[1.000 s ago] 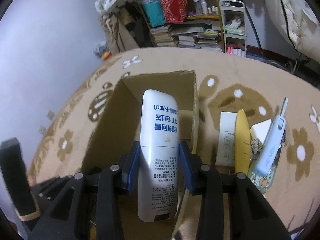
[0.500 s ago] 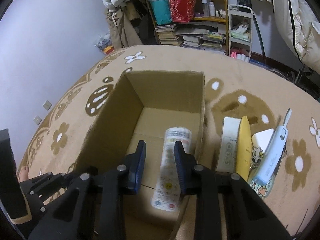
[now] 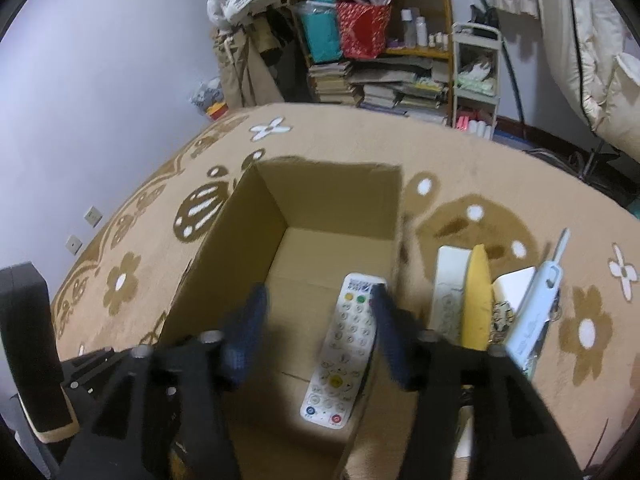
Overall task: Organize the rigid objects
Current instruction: 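Lower the remote into the box and open the right tool, then move the right tool back over the item pile to the blue power bank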
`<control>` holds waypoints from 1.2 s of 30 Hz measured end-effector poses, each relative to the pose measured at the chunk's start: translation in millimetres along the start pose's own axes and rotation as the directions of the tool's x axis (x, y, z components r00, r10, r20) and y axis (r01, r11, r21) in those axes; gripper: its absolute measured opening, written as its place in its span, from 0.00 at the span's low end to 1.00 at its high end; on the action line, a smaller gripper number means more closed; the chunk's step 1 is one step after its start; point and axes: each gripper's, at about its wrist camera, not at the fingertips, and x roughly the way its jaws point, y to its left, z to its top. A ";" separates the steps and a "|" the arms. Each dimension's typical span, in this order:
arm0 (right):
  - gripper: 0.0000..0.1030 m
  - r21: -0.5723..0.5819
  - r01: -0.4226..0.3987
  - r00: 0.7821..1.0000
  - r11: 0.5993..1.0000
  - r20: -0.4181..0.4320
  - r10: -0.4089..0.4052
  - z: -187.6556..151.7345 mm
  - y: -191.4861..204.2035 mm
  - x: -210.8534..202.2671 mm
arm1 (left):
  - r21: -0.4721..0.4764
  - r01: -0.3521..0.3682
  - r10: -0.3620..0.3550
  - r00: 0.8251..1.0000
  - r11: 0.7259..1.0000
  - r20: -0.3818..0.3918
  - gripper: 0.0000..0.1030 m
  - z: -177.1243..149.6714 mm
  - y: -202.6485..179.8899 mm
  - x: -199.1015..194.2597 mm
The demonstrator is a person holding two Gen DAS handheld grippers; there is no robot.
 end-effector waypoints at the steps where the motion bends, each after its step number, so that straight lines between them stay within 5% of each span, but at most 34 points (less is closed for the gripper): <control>1: 0.75 0.008 0.001 1.000 1.000 0.007 -0.001 1.1 -2.7 -1.9 | 0.001 0.000 0.000 1.000 1.000 0.000 0.08 0.0 0.0 0.0; 11: 1.00 0.110 0.044 0.996 0.993 0.071 -0.052 10.9 -37.7 -14.9 | 0.000 -0.001 0.001 1.000 1.000 0.000 0.09 -0.1 -0.2 0.3; 36: 1.00 0.202 0.330 0.943 0.922 -0.031 -0.331 5.0 -113.2 13.8 | -0.002 0.000 0.000 1.000 1.000 -0.002 0.10 -0.3 -0.9 0.7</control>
